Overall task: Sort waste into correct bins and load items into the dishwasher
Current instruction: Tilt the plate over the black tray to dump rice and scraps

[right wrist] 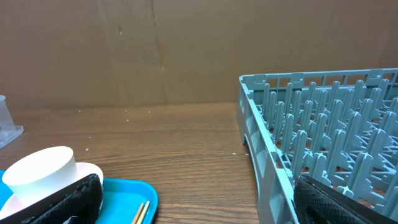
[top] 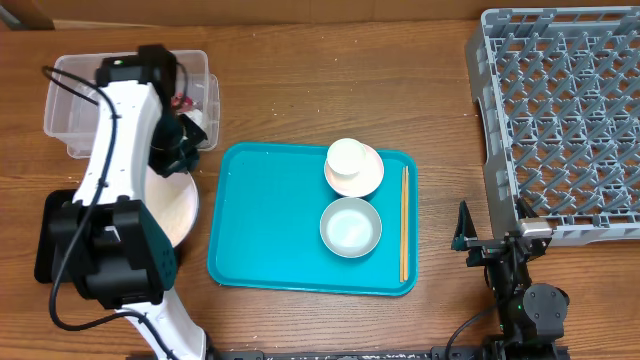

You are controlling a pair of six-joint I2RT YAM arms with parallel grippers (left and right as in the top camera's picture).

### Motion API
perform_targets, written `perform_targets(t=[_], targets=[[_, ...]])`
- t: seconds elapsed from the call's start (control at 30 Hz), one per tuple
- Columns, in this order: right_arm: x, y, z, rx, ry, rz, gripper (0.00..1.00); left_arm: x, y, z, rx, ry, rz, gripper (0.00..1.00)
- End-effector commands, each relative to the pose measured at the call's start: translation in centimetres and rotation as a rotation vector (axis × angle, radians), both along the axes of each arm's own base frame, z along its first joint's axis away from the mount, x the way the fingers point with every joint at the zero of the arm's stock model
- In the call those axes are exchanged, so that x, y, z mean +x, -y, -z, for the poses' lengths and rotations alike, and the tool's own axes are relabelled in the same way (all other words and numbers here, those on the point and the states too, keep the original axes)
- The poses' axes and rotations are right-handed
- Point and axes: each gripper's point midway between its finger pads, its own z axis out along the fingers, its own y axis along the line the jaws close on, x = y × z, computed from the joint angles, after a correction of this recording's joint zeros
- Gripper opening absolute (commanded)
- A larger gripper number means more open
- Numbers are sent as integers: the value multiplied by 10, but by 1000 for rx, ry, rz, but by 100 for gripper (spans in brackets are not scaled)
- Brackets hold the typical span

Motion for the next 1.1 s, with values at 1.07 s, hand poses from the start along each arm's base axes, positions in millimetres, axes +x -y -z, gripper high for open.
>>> perform_targets(t=[1.07], targets=[[0, 3, 2, -7, 5, 13, 100, 7, -92, -76, -784, 581, -171, 4]])
